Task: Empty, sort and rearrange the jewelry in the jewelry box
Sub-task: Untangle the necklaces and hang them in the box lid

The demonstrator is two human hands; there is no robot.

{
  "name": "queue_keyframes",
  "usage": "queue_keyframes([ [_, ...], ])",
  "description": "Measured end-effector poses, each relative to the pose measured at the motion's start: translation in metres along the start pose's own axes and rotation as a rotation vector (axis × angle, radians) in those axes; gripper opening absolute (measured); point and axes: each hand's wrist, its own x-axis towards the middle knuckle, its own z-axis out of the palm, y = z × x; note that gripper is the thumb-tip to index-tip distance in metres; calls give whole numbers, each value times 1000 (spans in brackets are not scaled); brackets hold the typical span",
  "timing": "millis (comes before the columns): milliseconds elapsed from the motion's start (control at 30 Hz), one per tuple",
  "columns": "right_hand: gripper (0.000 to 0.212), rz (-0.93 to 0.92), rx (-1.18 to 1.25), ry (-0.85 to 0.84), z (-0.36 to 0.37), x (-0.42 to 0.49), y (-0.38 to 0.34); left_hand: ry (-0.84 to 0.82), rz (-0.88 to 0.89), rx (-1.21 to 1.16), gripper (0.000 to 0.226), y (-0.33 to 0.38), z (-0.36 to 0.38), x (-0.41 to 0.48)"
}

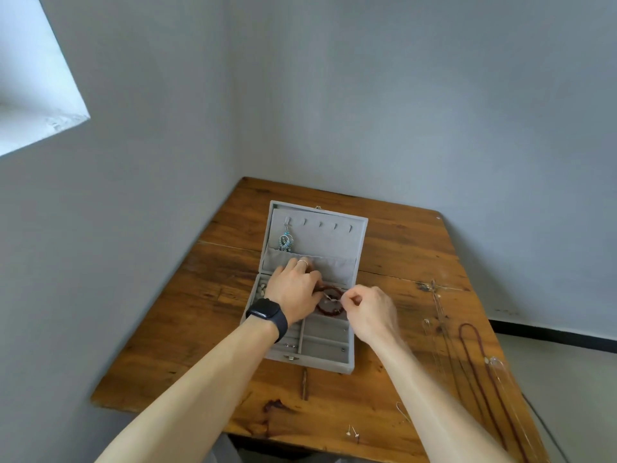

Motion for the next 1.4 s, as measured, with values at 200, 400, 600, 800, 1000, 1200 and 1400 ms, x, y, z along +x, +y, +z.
queue_keyframes([
  [200, 10, -94, -85, 75, 15, -3, 12, 17, -3, 38, 23, 4, 8, 1],
  [400, 11, -163, -26, 108, 16, -10, 23, -33, -25, 126, 26, 10, 4, -3],
  [600, 24, -182, -23, 2, 18, -13, 29, -68, -16, 159, 30, 16, -2, -9],
  [800, 32, -193, -5, -6, 16, -26, 28, -139, 35, 109, 46, 15, 0, -27],
  [1000, 27, -122, 187, 148, -20, -65, 57, -109, 68, -47, 54, 21, -2, -66],
  [1200, 22, -15, 97, 231, -41, -115, 106, -110, 97, -114, 60, 37, 16, -108],
  [1400, 15, 16, -91, 150, -32, -128, 112, -144, 51, -15, 66, 46, 32, -120],
])
